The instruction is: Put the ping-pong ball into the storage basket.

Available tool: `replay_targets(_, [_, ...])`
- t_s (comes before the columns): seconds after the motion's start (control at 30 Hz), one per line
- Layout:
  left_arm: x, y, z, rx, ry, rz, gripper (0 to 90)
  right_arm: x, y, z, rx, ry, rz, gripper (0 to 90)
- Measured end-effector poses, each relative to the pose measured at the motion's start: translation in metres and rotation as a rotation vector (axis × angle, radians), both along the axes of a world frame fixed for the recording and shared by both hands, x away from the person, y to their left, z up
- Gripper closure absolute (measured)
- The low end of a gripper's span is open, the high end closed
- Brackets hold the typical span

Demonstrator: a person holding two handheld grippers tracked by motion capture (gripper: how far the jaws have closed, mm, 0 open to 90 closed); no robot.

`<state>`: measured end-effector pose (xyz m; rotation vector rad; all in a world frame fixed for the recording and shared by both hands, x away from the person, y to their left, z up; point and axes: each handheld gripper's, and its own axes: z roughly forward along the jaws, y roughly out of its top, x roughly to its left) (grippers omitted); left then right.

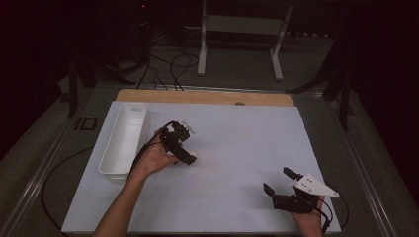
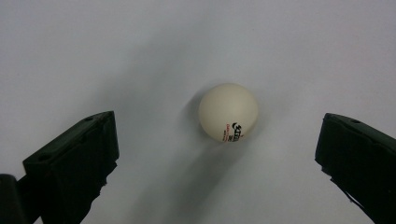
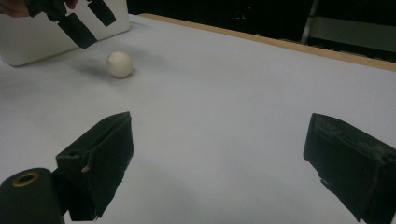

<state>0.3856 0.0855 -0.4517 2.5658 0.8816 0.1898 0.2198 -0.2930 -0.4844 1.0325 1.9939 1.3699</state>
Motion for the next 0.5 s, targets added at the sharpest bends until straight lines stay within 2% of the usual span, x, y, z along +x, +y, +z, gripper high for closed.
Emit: replay_targets(0.5, [0.0063, -0.007, -0.0089, 0.005, 0.017, -0.008, 0.2, 0.0001, 0.0, -0.0003, 0.001, 0.003, -0.003, 8.0])
